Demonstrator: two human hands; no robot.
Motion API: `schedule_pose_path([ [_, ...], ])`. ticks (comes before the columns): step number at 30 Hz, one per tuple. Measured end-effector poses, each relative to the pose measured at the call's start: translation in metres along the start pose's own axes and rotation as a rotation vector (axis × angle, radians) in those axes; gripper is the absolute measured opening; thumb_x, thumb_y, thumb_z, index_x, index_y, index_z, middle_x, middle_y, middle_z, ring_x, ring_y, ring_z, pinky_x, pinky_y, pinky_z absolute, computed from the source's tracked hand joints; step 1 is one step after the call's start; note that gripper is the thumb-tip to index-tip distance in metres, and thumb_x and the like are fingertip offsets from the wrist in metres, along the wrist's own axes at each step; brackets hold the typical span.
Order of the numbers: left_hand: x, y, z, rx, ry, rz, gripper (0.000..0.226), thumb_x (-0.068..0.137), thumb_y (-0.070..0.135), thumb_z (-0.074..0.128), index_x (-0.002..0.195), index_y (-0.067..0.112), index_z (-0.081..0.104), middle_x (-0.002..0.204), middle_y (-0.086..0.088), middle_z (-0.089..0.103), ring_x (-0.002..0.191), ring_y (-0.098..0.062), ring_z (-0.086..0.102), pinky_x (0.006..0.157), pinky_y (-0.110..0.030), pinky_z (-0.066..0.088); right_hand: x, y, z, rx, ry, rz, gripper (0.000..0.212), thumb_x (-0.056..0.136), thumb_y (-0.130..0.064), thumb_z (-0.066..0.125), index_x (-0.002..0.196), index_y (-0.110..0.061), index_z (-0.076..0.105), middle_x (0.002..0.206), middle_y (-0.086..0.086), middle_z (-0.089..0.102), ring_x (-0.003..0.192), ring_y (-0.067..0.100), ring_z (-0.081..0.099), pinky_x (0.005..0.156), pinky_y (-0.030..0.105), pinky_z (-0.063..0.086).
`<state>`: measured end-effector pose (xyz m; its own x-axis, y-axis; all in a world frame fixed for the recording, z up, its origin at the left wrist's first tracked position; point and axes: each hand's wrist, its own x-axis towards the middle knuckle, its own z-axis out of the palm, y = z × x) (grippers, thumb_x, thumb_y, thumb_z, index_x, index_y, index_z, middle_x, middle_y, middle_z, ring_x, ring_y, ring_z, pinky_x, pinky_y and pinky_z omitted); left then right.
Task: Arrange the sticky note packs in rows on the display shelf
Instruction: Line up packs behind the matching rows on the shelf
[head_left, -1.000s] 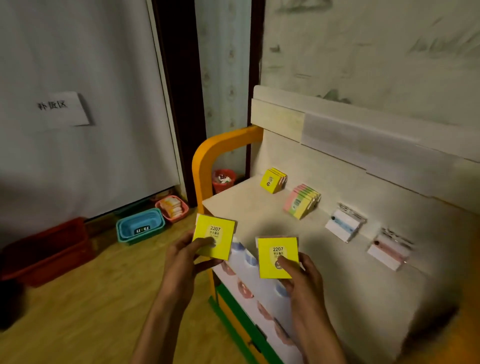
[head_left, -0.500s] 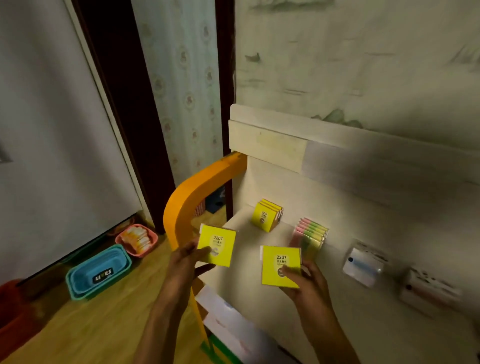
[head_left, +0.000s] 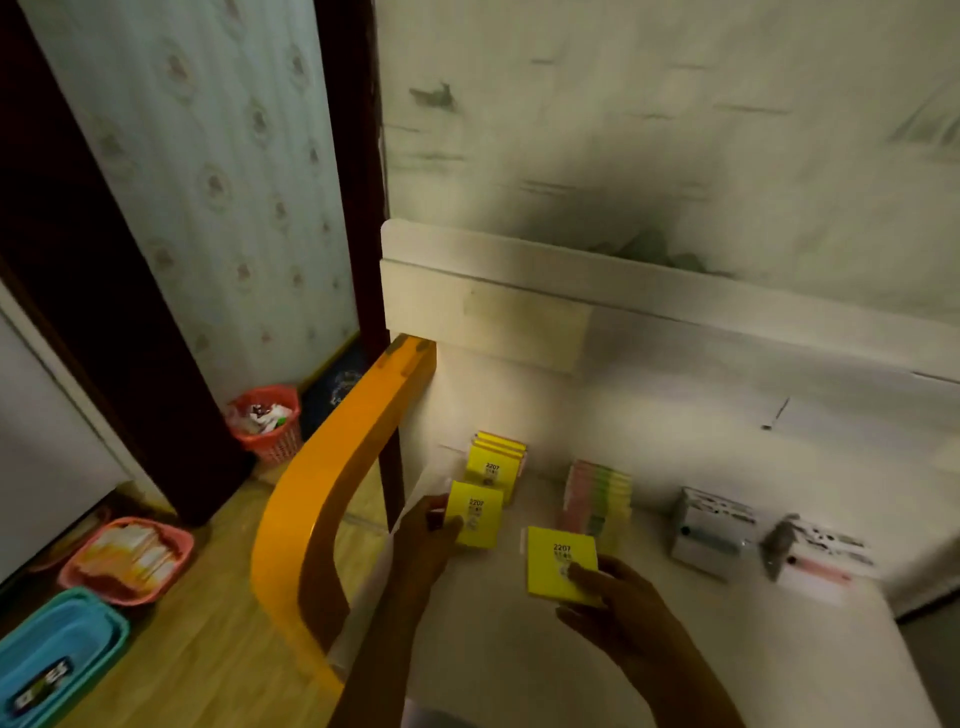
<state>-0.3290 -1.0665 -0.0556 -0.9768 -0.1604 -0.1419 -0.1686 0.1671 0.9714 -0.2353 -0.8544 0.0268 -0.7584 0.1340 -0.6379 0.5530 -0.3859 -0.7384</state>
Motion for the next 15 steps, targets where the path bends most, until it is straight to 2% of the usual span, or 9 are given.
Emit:
schedule_pose_path([
  [1, 0.005, -0.001, 0.002, 0.039, -0.01, 0.011, 0.029, 0.088, 0.006, 0.069, 0.116, 0.006, 0.065, 0.102, -0.006, 0.067, 0.092, -0.02, 0.063, 0.065, -0.009, 0.049, 0.0, 0.001, 0.003, -0.014, 0.02, 0.011, 0.023, 0.084, -0.007, 0.072, 0.106, -0.01, 0.065, 0.096, 0.016, 0.074, 0.078, 0.03, 0.073, 0.06, 0.033, 0.057],
  [4, 0.021, -0.005, 0.008, 0.103, -0.04, 0.021, 0.029, 0.087, 0.014, 0.072, 0.115, 0.012, 0.067, 0.107, -0.007, 0.071, 0.099, -0.022, 0.067, 0.085, -0.037, 0.056, 0.005, 0.004, 0.008, -0.013, 0.066, -0.003, 0.025, 0.083, -0.009, 0.074, 0.106, -0.013, 0.066, 0.099, 0.015, 0.074, 0.083, 0.029, 0.07, 0.062, 0.03, 0.053],
  [6, 0.029, -0.006, 0.012, 0.151, -0.044, 0.055, 0.03, 0.086, 0.015, 0.073, 0.115, 0.013, 0.067, 0.107, -0.008, 0.072, 0.099, -0.025, 0.068, 0.087, -0.045, 0.055, 0.006, 0.004, 0.008, 0.005, 0.087, -0.009, 0.027, 0.083, -0.005, 0.072, 0.108, -0.011, 0.066, 0.101, 0.015, 0.073, 0.09, 0.029, 0.07, 0.064, 0.031, 0.055],
  [11, 0.041, -0.006, 0.02, 0.293, 0.005, 0.199, 0.025, 0.089, 0.018, 0.07, 0.112, 0.01, 0.069, 0.102, -0.008, 0.073, 0.094, -0.025, 0.067, 0.079, -0.034, 0.053, 0.009, 0.006, 0.006, 0.043, 0.09, -0.04, 0.021, 0.086, 0.004, 0.065, 0.106, -0.003, 0.064, 0.102, 0.018, 0.071, 0.095, 0.034, 0.068, 0.068, 0.04, 0.059],
  [15, 0.048, -0.01, 0.024, 0.343, 0.046, 0.271, 0.02, 0.089, 0.019, 0.07, 0.107, 0.01, 0.07, 0.096, -0.008, 0.073, 0.089, -0.026, 0.068, 0.075, -0.037, 0.054, 0.011, 0.005, 0.007, 0.101, 0.069, -0.089, 0.02, 0.085, 0.01, 0.063, 0.103, 0.003, 0.063, 0.1, 0.021, 0.071, 0.092, 0.036, 0.069, 0.064, 0.04, 0.061],
])
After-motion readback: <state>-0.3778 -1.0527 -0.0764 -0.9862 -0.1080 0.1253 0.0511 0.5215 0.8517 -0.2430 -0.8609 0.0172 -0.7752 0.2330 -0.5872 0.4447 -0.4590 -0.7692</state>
